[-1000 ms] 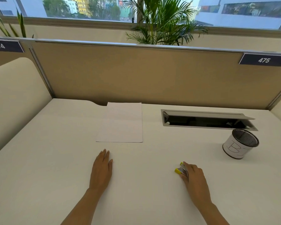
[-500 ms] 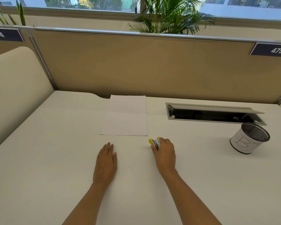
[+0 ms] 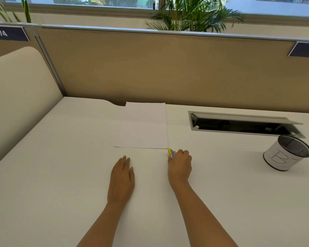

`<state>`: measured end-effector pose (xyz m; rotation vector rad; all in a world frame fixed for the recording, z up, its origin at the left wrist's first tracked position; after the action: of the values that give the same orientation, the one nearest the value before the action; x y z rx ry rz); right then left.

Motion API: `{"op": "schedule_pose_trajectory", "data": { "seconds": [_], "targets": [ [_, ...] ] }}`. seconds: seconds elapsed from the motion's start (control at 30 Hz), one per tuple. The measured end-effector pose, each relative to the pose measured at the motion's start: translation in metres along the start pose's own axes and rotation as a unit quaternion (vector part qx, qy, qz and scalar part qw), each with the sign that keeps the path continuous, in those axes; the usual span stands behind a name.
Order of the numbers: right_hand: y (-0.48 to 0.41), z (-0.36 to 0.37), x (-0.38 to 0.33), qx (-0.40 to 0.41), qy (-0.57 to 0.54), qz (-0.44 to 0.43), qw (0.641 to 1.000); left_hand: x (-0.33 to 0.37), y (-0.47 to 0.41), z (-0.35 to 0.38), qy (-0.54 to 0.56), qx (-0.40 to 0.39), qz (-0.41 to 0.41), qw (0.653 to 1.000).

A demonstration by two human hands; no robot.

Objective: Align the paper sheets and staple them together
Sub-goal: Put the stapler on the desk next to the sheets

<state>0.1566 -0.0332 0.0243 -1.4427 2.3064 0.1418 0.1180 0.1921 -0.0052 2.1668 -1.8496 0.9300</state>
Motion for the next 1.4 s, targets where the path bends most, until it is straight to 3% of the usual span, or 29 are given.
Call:
{"op": "schedule_pose_trajectory", "data": {
  "seconds": [0.23,1.03,1.17,1.4],
  "targets": [
    [0.002,0.008,-0.002,-0.008,0.035,-0.016,0.999,0.001,0.001,0.000,-0.011,0.002,0.006,1.000],
    [0.030,0.003,0.017,0.042,-0.074,-0.015,0.996,0.003,0.001,-0.001,-0.010,-0.002,0.002,1.000],
    [0.042,-0.016,0.028,0.092,-0.114,-0.030,0.989,0.004,0.001,-0.001,-0.010,-0.004,0.004,1.000],
    [0.071,-0.089,0.067,0.086,-0.203,-0.090,0.971,0.018,0.004,-0.010,-0.064,0.017,0.037,0.997]
  ]
}}
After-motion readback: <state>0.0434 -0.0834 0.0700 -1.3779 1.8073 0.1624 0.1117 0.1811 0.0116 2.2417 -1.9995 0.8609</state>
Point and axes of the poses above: each hand's wrist, its own y-axis away from the middle knuckle, its own z-axis out of the palm, x = y × z, the point moved 10 cm from there along -y, towards the middle knuckle, and after that the axes turned 9 degrees about x, right-handed, at the moved point
